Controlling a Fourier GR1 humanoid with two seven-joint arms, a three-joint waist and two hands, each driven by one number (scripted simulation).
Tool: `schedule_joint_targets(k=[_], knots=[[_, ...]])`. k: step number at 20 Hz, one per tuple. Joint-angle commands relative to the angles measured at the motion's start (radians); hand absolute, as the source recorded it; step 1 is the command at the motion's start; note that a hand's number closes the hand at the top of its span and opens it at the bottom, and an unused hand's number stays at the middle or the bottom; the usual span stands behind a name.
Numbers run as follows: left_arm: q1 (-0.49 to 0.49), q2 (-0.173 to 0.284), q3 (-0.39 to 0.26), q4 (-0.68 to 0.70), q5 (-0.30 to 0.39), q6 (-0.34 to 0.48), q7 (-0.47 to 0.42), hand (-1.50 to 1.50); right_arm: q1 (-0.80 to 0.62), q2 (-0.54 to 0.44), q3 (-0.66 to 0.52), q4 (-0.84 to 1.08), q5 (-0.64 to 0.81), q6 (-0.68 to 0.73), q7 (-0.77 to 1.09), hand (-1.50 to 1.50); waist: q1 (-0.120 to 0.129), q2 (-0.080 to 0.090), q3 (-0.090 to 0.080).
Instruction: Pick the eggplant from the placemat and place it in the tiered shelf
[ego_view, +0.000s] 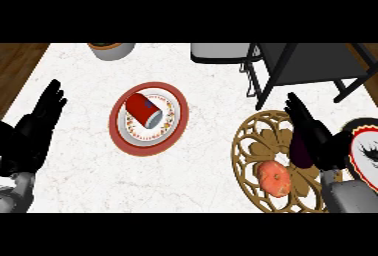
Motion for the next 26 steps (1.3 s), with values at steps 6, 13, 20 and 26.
schedule_joint_targets(k=[6,13,20,26], knots=[[-0.015,-0.098,-0.112,0.031,-0.092,-0.033,-0.153,0.00,-0.113,-0.195,-0.306,0.092,-0.051,-0.183,0.248,-1.50,-0.027,0.038,-0.038],[0.005,-0.152,-0.143,0.061,-0.074,-0.037,-0.167,0.00,0.048,-0.161,-0.347,0.224,0.218,-0.618,0.129,-1.50,-0.035,0.049,-0.038],[-0.073,-0.216,-0.117,0.162,-0.091,-0.101,-0.175,0.00,0.144,0.012,-0.451,0.095,0.075,-0.613,-0.156,-1.50,-0.006,0.032,-0.033],[-0.070,-0.224,-0.113,0.235,-0.101,-0.123,-0.233,0.00,0.155,-0.211,-0.241,-0.095,0.186,-0.418,0.282,-1.50,0.003,0.031,-0.038]])
